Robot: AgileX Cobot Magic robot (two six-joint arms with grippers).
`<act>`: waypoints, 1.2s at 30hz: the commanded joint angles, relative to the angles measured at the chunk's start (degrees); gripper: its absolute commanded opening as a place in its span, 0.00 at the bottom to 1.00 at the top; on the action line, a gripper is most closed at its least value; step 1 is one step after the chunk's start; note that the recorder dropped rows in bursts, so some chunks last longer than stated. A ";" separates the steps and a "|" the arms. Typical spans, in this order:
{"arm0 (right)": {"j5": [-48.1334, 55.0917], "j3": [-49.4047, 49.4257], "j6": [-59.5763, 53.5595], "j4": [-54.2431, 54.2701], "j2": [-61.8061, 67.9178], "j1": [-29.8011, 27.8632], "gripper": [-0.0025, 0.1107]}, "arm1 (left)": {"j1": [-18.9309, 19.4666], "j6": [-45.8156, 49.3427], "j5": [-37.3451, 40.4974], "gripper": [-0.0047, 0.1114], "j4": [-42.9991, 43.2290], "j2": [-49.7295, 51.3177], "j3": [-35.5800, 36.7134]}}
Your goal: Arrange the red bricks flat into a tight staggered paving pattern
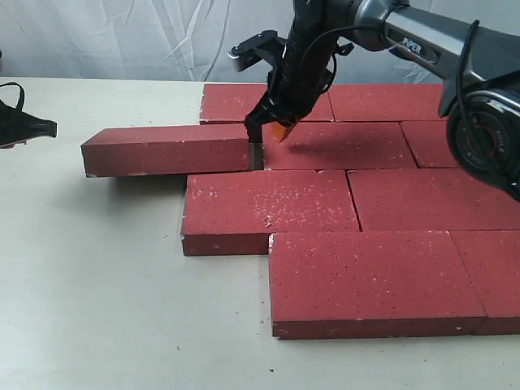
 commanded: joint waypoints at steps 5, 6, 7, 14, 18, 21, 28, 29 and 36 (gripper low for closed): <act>-3.19 0.08 -2.91 5.79 1.51 2.44 0.01 | 0.18 -0.12 -1.43 0.04 -0.23 2.12 0.22; -3.64 0.08 -3.23 6.66 1.51 2.90 0.01 | 0.18 -0.12 -1.59 0.04 -0.38 2.12 0.22; -4.24 0.08 -3.39 6.98 1.51 3.09 0.01 | 0.18 -0.12 -1.59 0.04 -0.49 2.12 0.22; -9.83 0.08 -4.51 7.38 1.51 6.20 0.01 | 0.18 -0.12 -1.82 0.04 -0.86 2.12 0.22; -15.29 0.08 -4.59 8.60 1.75 7.13 0.01 | 0.18 -0.12 -2.89 0.04 -0.84 2.12 0.22; -17.58 0.08 -5.10 9.23 2.21 7.84 0.01 | 0.18 -0.12 -3.13 0.04 -0.21 2.12 0.22; -15.94 -0.54 -5.25 5.51 1.91 7.68 0.01 | 1.64 -0.12 -5.12 0.04 1.01 2.12 0.22; -15.17 -0.66 -5.25 4.55 1.75 7.68 0.01 | 2.54 -0.12 -5.54 0.04 0.91 2.39 0.22; -13.89 -0.66 -4.25 -3.20 1.44 7.46 0.01 | 6.42 -0.25 -8.85 0.04 -3.26 7.66 0.10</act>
